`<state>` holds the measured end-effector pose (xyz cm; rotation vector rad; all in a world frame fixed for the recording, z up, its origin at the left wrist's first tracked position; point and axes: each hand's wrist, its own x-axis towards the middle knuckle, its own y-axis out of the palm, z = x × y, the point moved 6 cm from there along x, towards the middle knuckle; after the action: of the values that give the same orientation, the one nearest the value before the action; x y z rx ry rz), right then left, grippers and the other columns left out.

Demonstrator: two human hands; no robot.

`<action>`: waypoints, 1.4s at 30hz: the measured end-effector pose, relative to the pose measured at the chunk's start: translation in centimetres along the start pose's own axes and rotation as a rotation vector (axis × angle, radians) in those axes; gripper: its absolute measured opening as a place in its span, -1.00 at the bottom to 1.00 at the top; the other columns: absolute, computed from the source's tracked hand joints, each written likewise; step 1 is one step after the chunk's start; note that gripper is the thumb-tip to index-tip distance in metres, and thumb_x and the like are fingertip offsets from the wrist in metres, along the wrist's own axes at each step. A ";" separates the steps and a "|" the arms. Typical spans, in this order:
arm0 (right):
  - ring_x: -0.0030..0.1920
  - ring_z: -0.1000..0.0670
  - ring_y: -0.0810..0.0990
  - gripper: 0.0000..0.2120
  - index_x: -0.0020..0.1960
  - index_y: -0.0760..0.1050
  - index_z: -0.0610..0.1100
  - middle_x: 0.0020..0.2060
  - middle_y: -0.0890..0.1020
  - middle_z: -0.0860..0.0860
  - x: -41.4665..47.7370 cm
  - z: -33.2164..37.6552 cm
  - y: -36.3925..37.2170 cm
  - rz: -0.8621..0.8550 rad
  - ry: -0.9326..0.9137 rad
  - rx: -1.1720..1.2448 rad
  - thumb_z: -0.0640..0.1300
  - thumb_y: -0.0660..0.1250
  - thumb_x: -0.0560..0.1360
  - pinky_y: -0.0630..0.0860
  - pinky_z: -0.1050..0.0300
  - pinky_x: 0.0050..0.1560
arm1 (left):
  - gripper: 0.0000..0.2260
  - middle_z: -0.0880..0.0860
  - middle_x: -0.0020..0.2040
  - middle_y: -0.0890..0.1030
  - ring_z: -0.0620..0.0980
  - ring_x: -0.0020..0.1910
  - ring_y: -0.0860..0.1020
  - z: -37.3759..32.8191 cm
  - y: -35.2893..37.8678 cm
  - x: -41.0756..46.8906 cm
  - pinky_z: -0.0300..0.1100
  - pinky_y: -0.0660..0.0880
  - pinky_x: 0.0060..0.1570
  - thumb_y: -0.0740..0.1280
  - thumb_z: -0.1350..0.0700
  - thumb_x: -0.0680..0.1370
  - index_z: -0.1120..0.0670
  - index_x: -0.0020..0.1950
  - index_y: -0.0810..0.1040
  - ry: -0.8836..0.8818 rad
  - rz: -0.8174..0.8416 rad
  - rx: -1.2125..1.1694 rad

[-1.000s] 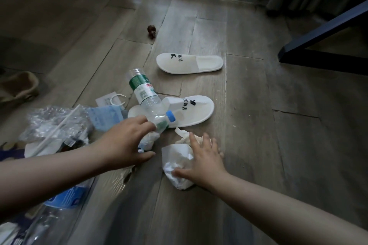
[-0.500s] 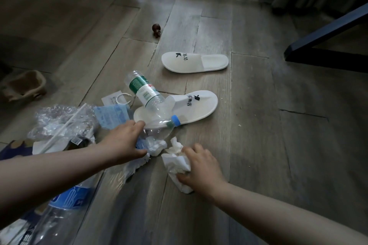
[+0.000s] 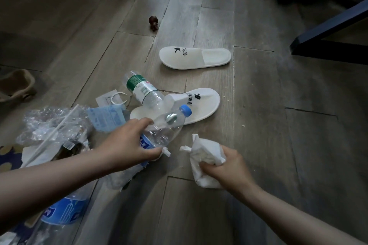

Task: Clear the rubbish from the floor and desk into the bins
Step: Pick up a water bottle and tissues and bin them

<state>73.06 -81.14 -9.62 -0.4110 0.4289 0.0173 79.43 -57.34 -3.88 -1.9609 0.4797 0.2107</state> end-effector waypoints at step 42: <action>-0.40 0.10 0.55 -0.90 -0.28 0.58 -0.25 -0.44 0.60 0.04 -26.9 50.0 -33.1 -0.610 0.070 0.430 -0.38 0.46 0.36 0.45 0.31 -0.42 | -0.70 -0.12 -0.02 0.56 -0.21 -0.14 0.56 -35.7 -48.8 -16.7 -0.19 0.54 -0.10 0.40 -0.18 0.26 -0.28 -0.05 0.42 0.114 -0.059 -0.559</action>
<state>71.94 -90.14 55.48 -0.1040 0.3505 -0.6730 82.59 -67.92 57.90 -2.5404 0.4693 0.2108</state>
